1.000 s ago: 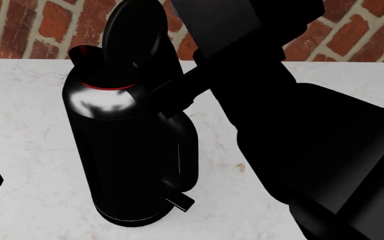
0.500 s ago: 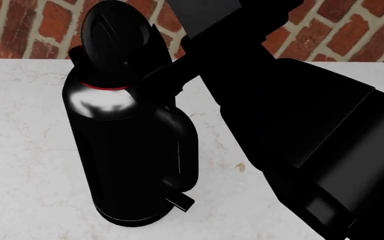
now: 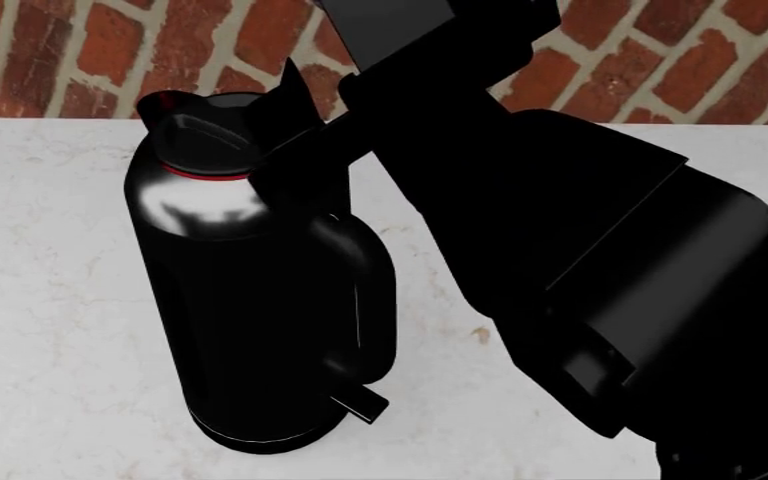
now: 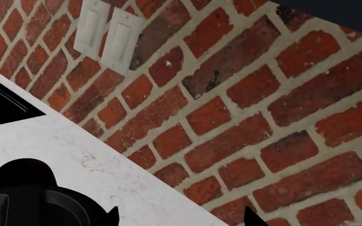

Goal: Close the lid of the electric kettle.

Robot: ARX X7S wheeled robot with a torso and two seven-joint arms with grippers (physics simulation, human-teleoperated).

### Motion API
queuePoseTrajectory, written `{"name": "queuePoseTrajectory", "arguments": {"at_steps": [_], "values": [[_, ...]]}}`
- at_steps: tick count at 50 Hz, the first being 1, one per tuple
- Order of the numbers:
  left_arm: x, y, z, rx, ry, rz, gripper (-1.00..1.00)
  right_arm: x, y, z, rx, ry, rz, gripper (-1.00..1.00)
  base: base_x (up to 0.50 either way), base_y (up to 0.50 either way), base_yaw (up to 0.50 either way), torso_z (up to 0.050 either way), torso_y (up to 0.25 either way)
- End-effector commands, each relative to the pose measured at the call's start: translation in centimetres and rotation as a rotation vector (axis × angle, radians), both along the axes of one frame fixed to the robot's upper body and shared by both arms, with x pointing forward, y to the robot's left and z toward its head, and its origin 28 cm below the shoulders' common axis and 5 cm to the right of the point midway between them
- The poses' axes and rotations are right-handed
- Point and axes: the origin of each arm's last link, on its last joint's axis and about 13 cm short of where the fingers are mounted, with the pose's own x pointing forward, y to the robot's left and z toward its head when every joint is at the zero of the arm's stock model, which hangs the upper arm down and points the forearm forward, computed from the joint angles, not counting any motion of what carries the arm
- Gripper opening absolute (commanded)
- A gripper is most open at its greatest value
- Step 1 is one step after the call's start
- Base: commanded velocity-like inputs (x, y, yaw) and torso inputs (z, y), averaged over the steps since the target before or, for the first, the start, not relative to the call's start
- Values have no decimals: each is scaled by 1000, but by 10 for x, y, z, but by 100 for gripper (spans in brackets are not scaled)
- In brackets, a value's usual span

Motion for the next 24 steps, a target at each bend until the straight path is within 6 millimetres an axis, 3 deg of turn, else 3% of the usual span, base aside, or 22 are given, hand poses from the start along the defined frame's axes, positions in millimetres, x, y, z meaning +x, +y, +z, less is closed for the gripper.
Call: {"name": "queuePoseTrajectory", "arguments": {"at_steps": [1,7,24], "values": [[-1,0,-1,-3,2,0,100,6,3,-12,-16,35,-8,100,0,4,7,0,0],[-1,0,-1,-4,3,-3,100,1,0,-9,-5,21,-13,100,5,4,6,0,0],[2,-2,-5,-3,10,-15,100,-60,-21,4,49,-107,-22,100,0,0,0,0,0]]}}
